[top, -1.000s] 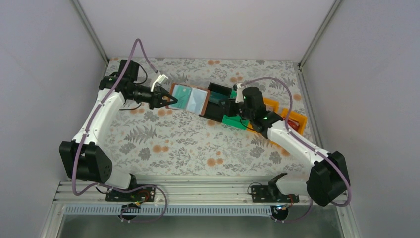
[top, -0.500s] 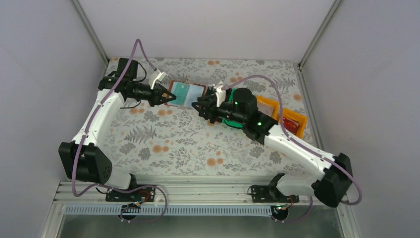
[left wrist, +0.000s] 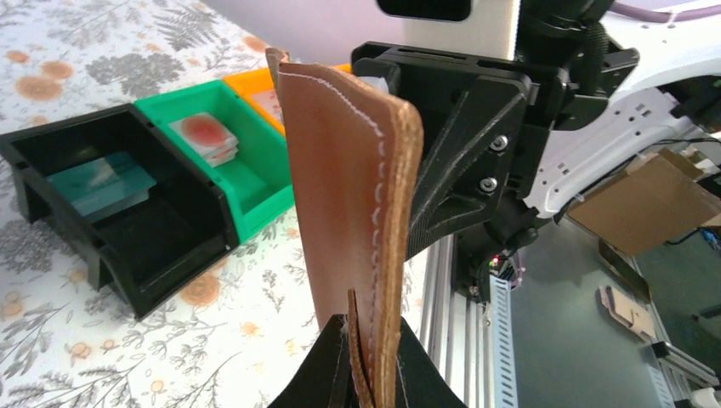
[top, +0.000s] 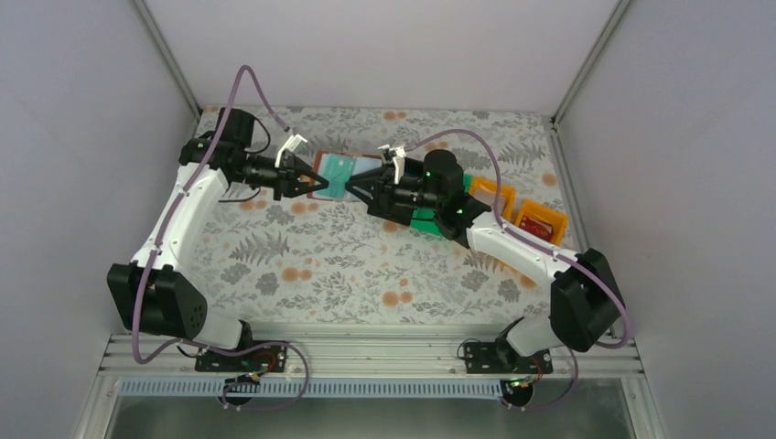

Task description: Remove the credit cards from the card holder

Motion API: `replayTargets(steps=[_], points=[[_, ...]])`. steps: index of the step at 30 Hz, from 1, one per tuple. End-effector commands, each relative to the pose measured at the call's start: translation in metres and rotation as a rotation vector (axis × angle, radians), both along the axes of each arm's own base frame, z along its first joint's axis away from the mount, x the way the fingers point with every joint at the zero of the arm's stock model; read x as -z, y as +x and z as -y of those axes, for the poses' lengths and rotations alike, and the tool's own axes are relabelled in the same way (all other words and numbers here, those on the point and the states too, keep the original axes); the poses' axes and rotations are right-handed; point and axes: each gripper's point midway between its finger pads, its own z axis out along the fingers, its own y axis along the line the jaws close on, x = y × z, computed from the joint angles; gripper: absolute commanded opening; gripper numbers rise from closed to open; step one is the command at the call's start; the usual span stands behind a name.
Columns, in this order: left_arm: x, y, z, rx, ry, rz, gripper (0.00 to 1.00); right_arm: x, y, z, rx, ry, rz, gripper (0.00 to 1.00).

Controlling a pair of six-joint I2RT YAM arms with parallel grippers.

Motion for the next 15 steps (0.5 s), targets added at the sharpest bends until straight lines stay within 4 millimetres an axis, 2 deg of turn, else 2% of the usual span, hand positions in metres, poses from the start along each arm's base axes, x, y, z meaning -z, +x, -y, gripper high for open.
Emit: replayTargets(steps=[1, 3, 7, 12, 15], points=[[-0.036, -0.024, 0.007, 0.103, -0.127, 0.076, 0.02, -0.029, -0.006, -0.008, -0.066, 0.077, 0.054, 0.31], [-0.036, -0.025, 0.007, 0.110, -0.132, 0.075, 0.02, -0.031, -0.009, -0.010, -0.094, 0.078, 0.066, 0.26], [-0.034, -0.025, 0.007, 0.109, -0.128, 0.072, 0.02, -0.039, -0.020, -0.009, -0.140, 0.094, 0.103, 0.06], [-0.032, -0.024, 0.007, 0.104, -0.120, 0.073, 0.03, -0.039, -0.024, -0.002, -0.124, 0.068, 0.127, 0.04], [-0.032, -0.023, 0.007, 0.104, -0.119, 0.072, 0.18, -0.036, -0.027, 0.001, -0.122, 0.036, 0.141, 0.04]])
